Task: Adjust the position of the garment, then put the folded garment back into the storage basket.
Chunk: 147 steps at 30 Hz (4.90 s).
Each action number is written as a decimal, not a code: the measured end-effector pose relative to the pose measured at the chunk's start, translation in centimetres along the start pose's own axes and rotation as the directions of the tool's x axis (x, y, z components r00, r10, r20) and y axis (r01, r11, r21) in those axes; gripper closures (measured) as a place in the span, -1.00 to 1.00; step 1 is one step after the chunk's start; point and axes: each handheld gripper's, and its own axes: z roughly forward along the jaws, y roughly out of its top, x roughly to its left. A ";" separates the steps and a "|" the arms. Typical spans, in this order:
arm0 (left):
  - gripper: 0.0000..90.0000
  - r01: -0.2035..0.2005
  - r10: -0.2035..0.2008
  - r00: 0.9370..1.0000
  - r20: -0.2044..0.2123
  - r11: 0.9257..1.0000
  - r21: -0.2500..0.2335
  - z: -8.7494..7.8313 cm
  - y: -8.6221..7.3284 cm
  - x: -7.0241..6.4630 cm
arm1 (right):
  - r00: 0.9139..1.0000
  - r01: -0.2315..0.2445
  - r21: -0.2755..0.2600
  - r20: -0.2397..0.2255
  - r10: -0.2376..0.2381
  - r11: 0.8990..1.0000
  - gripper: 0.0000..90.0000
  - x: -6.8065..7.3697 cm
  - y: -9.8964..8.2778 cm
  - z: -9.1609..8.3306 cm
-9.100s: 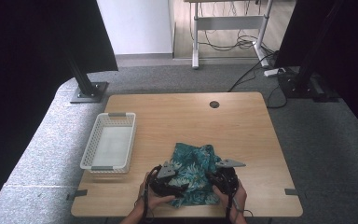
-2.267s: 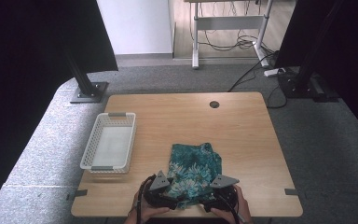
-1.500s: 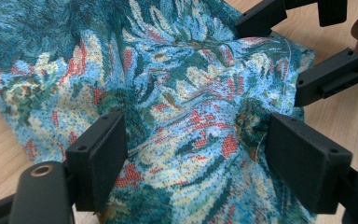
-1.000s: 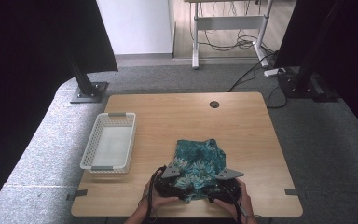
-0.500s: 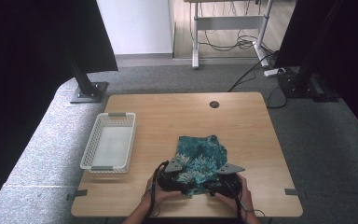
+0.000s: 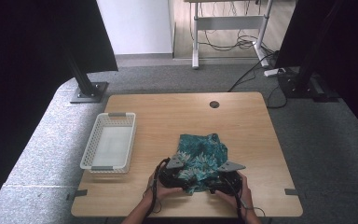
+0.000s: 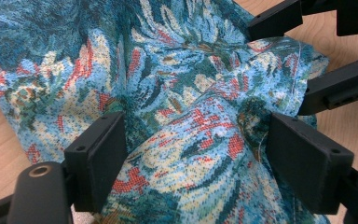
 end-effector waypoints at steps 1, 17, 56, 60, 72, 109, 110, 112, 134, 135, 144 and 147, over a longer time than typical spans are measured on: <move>-0.57 -0.003 0.003 1.000 0.000 1.000 0.001 0.0 0.0 0.0 | 1.000 0.000 0.001 0.001 0.000 1.000 -0.55 0.0 0.0 0.0; -0.64 -0.011 0.011 1.000 0.010 0.998 -0.060 -2.2 -0.2 -0.9 | 1.000 0.025 -0.042 0.008 -0.024 0.999 -0.64 0.4 -0.1 -0.9; -0.65 0.019 -0.023 0.999 -0.029 0.992 -0.126 -11.5 -6.5 -3.0 | 0.996 0.049 -0.074 -0.076 -0.054 0.996 -0.65 2.8 -4.8 -7.4; -0.65 0.030 -0.035 0.999 -0.033 0.992 -0.122 -11.6 -6.7 -2.7 | 0.996 0.048 -0.073 -0.068 -0.053 0.996 -0.64 2.8 -4.9 -7.5; -0.66 0.039 -0.045 0.998 -0.046 0.994 -0.107 -11.2 -7.0 -2.7 | 0.997 0.050 -0.080 -0.058 -0.055 0.996 -0.64 2.8 -4.9 -7.6; -0.57 0.084 -0.089 0.995 -0.036 0.989 -0.121 -7.8 -2.8 1.6 | 0.996 0.053 -0.045 -0.075 -0.057 0.998 -0.62 2.2 -4.9 -6.8; -0.57 0.084 -0.089 0.995 -0.036 0.989 -0.120 -7.6 -2.6 1.7 | 0.995 0.053 -0.044 -0.076 -0.056 0.998 -0.62 2.2 -4.9 -6.8; -0.57 0.085 -0.089 0.995 -0.033 0.989 -0.118 -7.3 -2.5 1.9 | 0.996 0.052 -0.041 -0.076 -0.055 0.998 -0.62 2.1 -4.9 -6.7; -0.57 0.092 -0.097 0.995 -0.037 0.990 -0.104 -4.8 -0.8 3.8 | 0.996 0.060 -0.019 -0.062 -0.061 0.998 -0.62 2.2 -5.3 -6.5; -0.57 0.092 -0.097 0.995 -0.035 0.990 -0.106 -4.7 -0.7 4.0 | 0.996 0.061 -0.018 -0.062 -0.062 0.998 -0.62 2.2 -5.4 -6.5; -0.57 0.099 -0.104 0.994 -0.041 0.989 -0.109 -4.0 0.2 5.3 | 0.996 0.061 -0.018 -0.067 -0.062 0.998 -0.62 2.3 -5.2 -6.3; -0.57 0.102 -0.107 0.993 -0.041 0.989 -0.106 -3.7 0.4 5.6 | 0.995 0.066 -0.012 -0.068 -0.067 0.998 -0.62 2.4 -5.2 -6.1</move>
